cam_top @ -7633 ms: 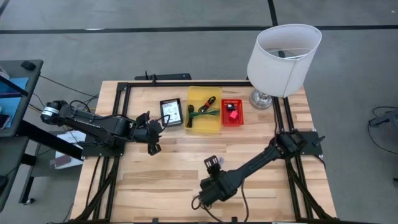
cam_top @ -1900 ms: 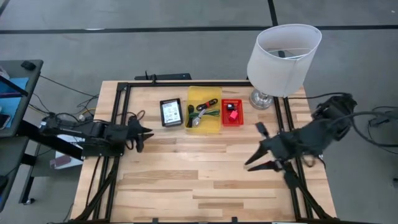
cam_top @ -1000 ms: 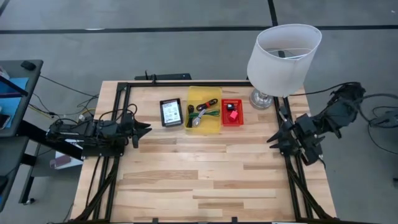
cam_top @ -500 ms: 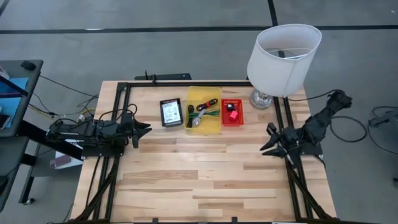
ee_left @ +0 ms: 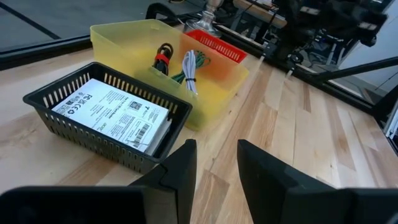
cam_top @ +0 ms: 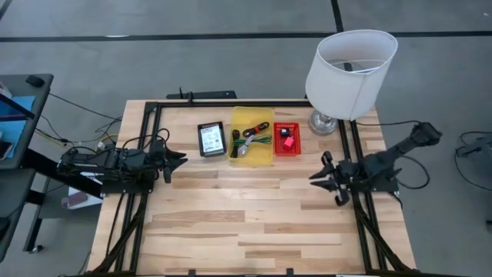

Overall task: Pick and place items into bin
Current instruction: Return to Home Position

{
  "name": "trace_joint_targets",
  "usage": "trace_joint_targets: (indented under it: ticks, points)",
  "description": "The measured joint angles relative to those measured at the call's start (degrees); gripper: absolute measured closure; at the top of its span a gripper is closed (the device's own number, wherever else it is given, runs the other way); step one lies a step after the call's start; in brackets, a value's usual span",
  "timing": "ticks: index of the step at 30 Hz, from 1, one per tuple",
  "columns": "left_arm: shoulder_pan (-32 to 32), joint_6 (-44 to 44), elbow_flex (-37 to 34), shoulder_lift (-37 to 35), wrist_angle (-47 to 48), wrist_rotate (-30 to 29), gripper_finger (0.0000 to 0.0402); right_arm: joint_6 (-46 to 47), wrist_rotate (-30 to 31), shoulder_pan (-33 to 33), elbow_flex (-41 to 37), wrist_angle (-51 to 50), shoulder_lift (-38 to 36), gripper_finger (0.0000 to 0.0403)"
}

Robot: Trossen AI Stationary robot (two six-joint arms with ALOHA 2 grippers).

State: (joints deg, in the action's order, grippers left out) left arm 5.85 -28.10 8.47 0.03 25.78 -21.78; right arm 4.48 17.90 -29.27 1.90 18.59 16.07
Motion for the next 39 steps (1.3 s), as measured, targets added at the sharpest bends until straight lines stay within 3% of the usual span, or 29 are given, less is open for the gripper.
trace_joint_targets:
  ticks: [9, 18, 39]
  points:
    - [-1.05, 0.02, -0.02, 0.0, 0.02, 0.0, 0.0295, -1.32, -6.2, 12.41, -1.52, -2.53, 0.36, 0.0329]
    - [-4.96, 0.02, -0.02, 0.0, 0.02, -0.04, 0.0295, -0.16, -5.94, 20.87, -1.52, -9.69, 0.42, 0.0329]
    - [-6.23, 0.02, -0.07, 0.0, 0.02, 0.02, 0.0295, 0.47, -5.85, 23.05, -1.52, -9.65, 0.42, 0.0329]
